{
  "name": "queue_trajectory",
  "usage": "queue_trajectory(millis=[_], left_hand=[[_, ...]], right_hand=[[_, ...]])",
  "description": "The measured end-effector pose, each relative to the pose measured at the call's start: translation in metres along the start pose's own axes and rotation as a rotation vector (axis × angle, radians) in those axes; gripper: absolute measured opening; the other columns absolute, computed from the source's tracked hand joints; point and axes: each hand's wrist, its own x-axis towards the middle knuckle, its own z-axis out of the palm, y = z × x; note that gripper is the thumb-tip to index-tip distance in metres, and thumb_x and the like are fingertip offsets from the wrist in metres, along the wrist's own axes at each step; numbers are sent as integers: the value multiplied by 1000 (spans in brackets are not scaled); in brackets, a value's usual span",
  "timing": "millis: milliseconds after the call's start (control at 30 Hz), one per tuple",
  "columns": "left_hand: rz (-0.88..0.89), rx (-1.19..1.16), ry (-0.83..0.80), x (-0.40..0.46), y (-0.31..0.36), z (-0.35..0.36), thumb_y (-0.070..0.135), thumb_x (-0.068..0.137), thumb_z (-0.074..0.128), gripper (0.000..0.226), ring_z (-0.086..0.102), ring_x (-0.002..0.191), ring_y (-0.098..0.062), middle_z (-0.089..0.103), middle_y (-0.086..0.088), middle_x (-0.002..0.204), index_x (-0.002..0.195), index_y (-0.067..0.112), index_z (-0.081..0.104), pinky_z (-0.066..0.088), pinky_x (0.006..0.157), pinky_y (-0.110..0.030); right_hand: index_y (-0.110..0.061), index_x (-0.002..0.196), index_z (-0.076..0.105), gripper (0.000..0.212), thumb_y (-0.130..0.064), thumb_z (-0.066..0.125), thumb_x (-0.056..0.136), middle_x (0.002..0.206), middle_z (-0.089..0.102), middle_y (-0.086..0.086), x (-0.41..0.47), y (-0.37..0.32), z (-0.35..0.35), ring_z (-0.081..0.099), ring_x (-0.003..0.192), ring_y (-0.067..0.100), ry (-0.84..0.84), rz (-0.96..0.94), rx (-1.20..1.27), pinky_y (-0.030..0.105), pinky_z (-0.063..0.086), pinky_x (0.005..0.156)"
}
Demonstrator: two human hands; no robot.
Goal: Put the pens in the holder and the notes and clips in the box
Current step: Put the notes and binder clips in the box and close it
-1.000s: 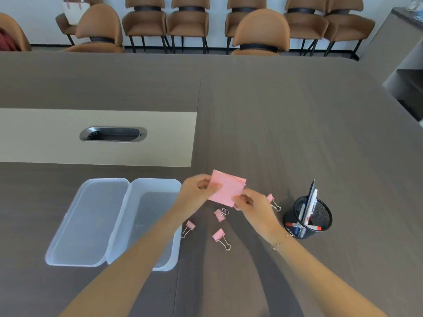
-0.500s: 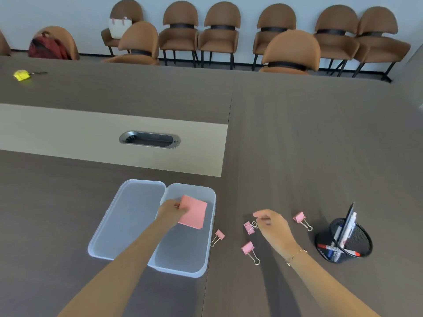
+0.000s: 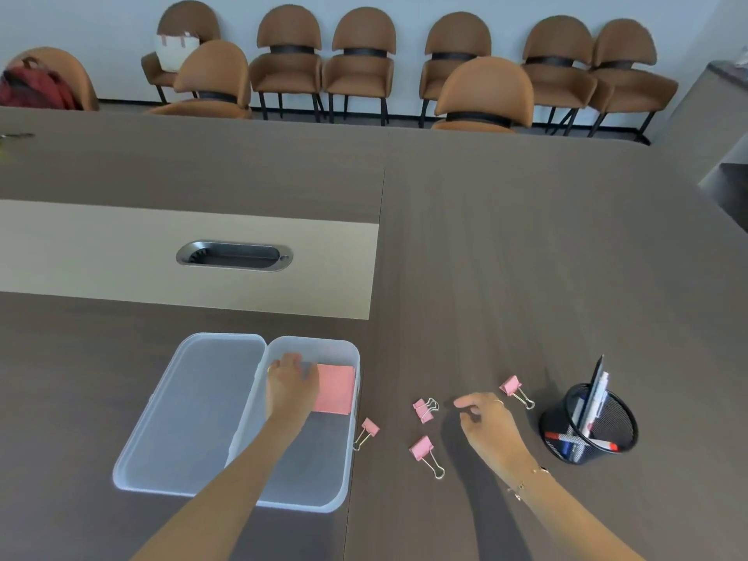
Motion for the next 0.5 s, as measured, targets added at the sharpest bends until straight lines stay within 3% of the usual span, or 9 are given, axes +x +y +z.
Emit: queue_trajectory(millis=[67,133,200,267,367,500], left_hand=[[150,-77,73,-9,26,-4,15,91,50,26,53,73,-16,55,-1,99,115,14,58,39,60,-21],[404,-105,67,-24,57,-6,9,92,48,24,53,72,-2,52,5,92,111,17,61,39,61,-9],[633,-94,-27,-36,83,1,5,90,49,23,52,73,6,51,10,83,104,17,64,39,66,-5],[768,32,-241,-46,95,16,7,90,50,22,53,69,2,56,6,87,104,17,65,43,73,-12],[746,451,-598,-62,91,44,9,90,49,34,61,96,-22,53,-8,119,123,14,54,50,90,-37],[492,976,-611,-78,63,71,-3,85,56,62,48,123,-37,30,-23,145,140,3,29,47,97,-41]], right_hand=[[-8,109,62,28,4,49,88,120,51,8,5,3,-10,52,95,18,49,-43,-78,14,37,83],[-7,116,58,32,3,49,87,134,44,13,13,4,-22,47,110,26,94,-64,-173,23,36,93],[-9,122,53,35,0,48,89,144,33,14,22,6,-31,39,123,33,118,-39,-251,35,37,102],[-9,128,49,39,-1,48,90,149,25,17,31,11,-35,35,129,36,124,-7,-298,40,36,106],[-9,137,38,48,-2,48,90,151,20,22,40,26,-33,26,135,37,109,48,-327,41,32,111],[-11,143,28,55,-9,49,91,146,33,21,47,49,-23,15,140,35,73,122,-343,43,30,112]])
